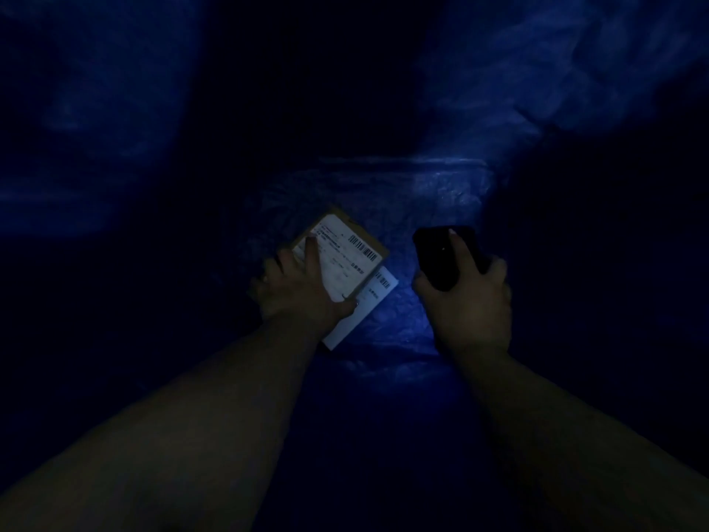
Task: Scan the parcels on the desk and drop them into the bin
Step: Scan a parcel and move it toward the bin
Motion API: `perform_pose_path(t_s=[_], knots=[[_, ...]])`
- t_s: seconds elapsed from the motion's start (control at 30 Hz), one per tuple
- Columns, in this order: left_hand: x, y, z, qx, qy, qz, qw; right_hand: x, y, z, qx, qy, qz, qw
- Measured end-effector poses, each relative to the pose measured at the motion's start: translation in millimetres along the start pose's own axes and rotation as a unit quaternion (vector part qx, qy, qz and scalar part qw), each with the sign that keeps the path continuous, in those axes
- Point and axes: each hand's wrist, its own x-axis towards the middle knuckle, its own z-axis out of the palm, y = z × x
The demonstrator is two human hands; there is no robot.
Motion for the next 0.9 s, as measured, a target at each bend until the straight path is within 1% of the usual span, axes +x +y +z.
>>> perform_pose_path(t_s=[0.07, 0.17, 0.33, 0.43, 0.6, 0.73, 0.9], knots=[[4.8, -1.9, 3.9, -0.015, -0.011, -0.003, 1.0, 1.5, 0.5, 3.8, -0.006, -0.011, 0.006, 1.0], [4.3, -7.0, -7.3, 0.003, -0.002, 0.017, 1.0, 0.8, -2.8, 2.4, -0.019, -0.009, 0.0, 1.0], [-15.5, -16.7, -56.0, 0.027, 0.023, 0.047, 0.998, -8.8, -22.4, -25.1, -0.016, -0.005, -0.004, 1.0], [-37.5, -21.3, -87.7, 0.019, 0.067, 0.074, 0.995, -22.5, -39.0, -52.6, -0.019, 0.005, -0.023, 1.0], [-101.6, -24.9, -142.6, 0.046, 0.126, 0.086, 0.987, -62.6, -67.7, -113.5, -0.008, 0.023, -0.06, 0.998], [-167.2, -29.2, -182.8, 0.039, 0.183, 0.111, 0.976, -106.8, -86.2, -170.0, -0.002, 0.038, -0.095, 0.995], [-248.4, -35.1, -234.7, 0.032, 0.222, 0.139, 0.965, -168.5, -106.0, -239.1, 0.007, 0.071, -0.134, 0.988]])
